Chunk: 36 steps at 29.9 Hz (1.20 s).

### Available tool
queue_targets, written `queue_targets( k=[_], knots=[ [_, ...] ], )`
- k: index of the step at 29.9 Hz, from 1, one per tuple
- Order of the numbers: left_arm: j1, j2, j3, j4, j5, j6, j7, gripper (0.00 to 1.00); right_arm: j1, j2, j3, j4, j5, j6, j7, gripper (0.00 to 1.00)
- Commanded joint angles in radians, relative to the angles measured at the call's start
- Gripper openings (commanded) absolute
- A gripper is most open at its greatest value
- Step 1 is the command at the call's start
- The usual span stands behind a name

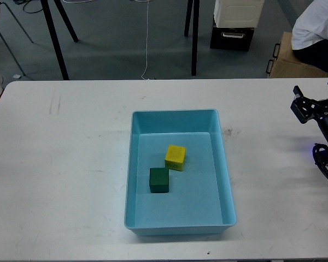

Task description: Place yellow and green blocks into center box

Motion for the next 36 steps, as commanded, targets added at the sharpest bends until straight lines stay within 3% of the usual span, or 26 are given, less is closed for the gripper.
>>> queue_targets(
  k=[1, 4, 7, 11, 13, 15, 17, 22, 28, 36],
  knots=[
    [0.063, -0.052, 0.007, -0.005, -0.234, 0.046, 0.01, 0.99, 0.0, 0.0, 0.0, 0.0, -0.001, 0.0, 0.0, 0.99],
    [0.114, -0.128, -0.003, -0.011, -0.259, 0.046, 0.006, 0.99, 0.001, 0.0, 0.0, 0.0, -0.001, 0.0, 0.0, 0.99],
    [0.151, -0.176, 0.004, -0.037, -0.262, 0.046, -0.026, 0.99, 0.001, 0.0, 0.0, 0.0, -0.001, 0.0, 0.0, 0.99],
    [0.253, -0.199, 0.02, -0.252, -0.243, 0.042, -0.173, 0.99, 0.001, -0.008, 0.0, 0.0, -0.001, 0.0, 0.0, 0.99],
    [0.264, -0.237, 0.065, -0.266, -0.194, 0.01, -0.235, 0.99, 0.001, -0.006, 0.0, 0.0, -0.001, 0.0, 0.0, 0.99],
    [0.27, -0.265, 0.09, -0.268, -0.164, -0.056, -0.27, 0.99, 0.001, -0.003, -0.001, 0.0, -0.002, 0.0, 0.0, 0.99],
    [0.283, -0.279, 0.092, -0.269, -0.164, -0.116, -0.275, 0.99, 0.0, -0.003, -0.001, 0.0, -0.002, 0.0, 0.0, 0.99],
    [0.347, -0.34, 0.104, -0.281, -0.164, -0.174, -0.275, 1.0, 0.003, -0.003, -0.005, -0.007, 0.001, 0.0, 0.008, 0.99],
    [0.473, -0.383, 0.103, -0.28, -0.166, -0.397, -0.267, 1.0, 0.012, 0.029, 0.005, -0.03, 0.003, 0.0, 0.009, 0.99],
    [0.562, -0.428, 0.109, -0.268, -0.167, -0.53, -0.269, 1.0, 0.012, 0.044, -0.003, -0.03, 0.001, 0.0, 0.009, 0.99]
  ],
)
